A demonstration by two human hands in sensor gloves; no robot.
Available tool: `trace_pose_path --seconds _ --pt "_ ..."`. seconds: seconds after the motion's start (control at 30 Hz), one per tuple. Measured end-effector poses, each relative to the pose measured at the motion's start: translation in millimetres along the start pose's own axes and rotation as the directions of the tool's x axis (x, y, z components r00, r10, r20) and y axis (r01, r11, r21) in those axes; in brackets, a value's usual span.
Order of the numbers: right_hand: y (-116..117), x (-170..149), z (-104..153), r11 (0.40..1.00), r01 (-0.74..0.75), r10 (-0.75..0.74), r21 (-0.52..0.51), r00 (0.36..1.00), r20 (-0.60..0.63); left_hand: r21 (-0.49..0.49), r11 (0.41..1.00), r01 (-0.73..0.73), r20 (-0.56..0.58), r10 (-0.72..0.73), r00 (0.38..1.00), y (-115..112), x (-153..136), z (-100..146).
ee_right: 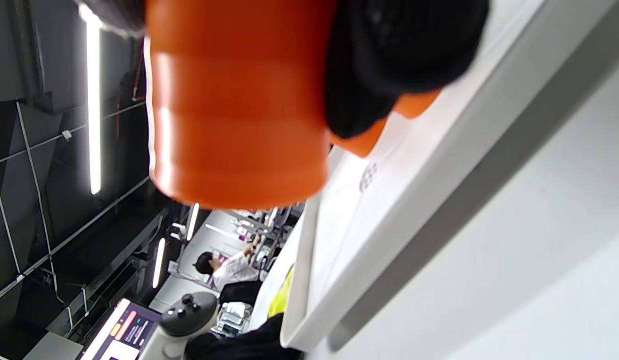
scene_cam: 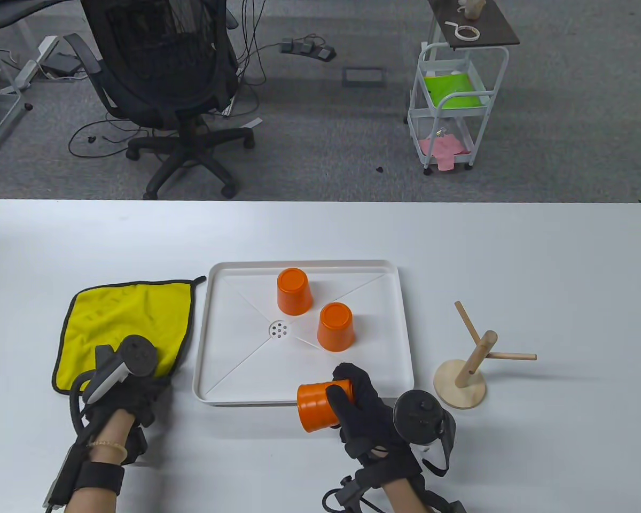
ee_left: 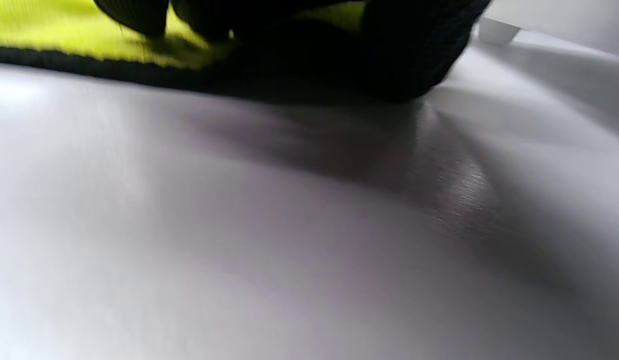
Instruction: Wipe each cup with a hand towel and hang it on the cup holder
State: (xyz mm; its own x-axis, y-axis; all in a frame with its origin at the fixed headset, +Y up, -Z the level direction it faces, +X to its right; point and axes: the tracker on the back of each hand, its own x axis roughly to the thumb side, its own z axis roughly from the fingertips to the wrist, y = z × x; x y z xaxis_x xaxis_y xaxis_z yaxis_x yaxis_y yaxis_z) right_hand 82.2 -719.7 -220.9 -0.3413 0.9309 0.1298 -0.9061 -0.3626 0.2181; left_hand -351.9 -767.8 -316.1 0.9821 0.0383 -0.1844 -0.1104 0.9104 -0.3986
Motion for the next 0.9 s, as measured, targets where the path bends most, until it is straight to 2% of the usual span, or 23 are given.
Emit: trace_pose_path --seconds 0.13,0.17,0.3,0.37,0.47,0.6,0.67,0.8,0.87,0.9 --pt "0.6 -0.4 0.4 1.000 0.001 -0.001 0.004 1.000 0.003 0.188 0.980 0.062 -0.040 -0.056 0.998 10.6 2.6 4.2" --pt "0.5 -0.4 0.5 1.000 0.002 -0.002 0.004 1.000 0.003 0.183 0.982 0.045 -0.037 -0.039 0.999 12.1 1.4 4.7" --pt "0.3 -0.6 0.8 1.000 0.014 -0.014 0.006 1.000 0.009 0.188 0.976 -0.113 0.007 0.114 0.993 21.3 -7.3 12.1" --pt "0.8 0.6 0.9 1.000 0.025 -0.026 0.015 0.999 0.021 0.207 0.948 -0.242 0.072 0.231 0.970 30.4 -11.2 21.5" --pt "1.5 2.9 1.8 0.999 0.030 -0.031 0.023 0.999 0.037 0.268 0.895 -0.356 0.158 0.323 0.933 47.7 -13.0 37.1" --pt "0.7 8.0 3.2 0.998 0.046 -0.049 0.038 0.996 0.071 0.316 0.772 -0.551 0.338 0.451 0.826 80.8 -6.8 70.1" --pt "-0.5 11.6 3.5 0.997 0.063 -0.067 0.051 0.993 0.094 0.302 0.723 -0.621 0.438 0.474 0.764 93.8 0.4 85.9" --pt "-2.6 25.5 7.5 0.991 0.109 -0.121 0.078 0.978 0.169 0.228 0.651 -0.724 0.607 0.487 0.628 112.0 24.8 119.5" --pt "-2.9 34.9 11.3 0.990 0.119 -0.134 0.078 0.966 0.222 0.162 0.628 -0.761 0.670 0.497 0.552 116.0 38.8 131.9" --pt "-2.9 40.8 13.9 0.990 0.120 -0.135 0.075 0.957 0.258 0.115 0.603 -0.790 0.700 0.515 0.495 117.1 47.9 137.8"
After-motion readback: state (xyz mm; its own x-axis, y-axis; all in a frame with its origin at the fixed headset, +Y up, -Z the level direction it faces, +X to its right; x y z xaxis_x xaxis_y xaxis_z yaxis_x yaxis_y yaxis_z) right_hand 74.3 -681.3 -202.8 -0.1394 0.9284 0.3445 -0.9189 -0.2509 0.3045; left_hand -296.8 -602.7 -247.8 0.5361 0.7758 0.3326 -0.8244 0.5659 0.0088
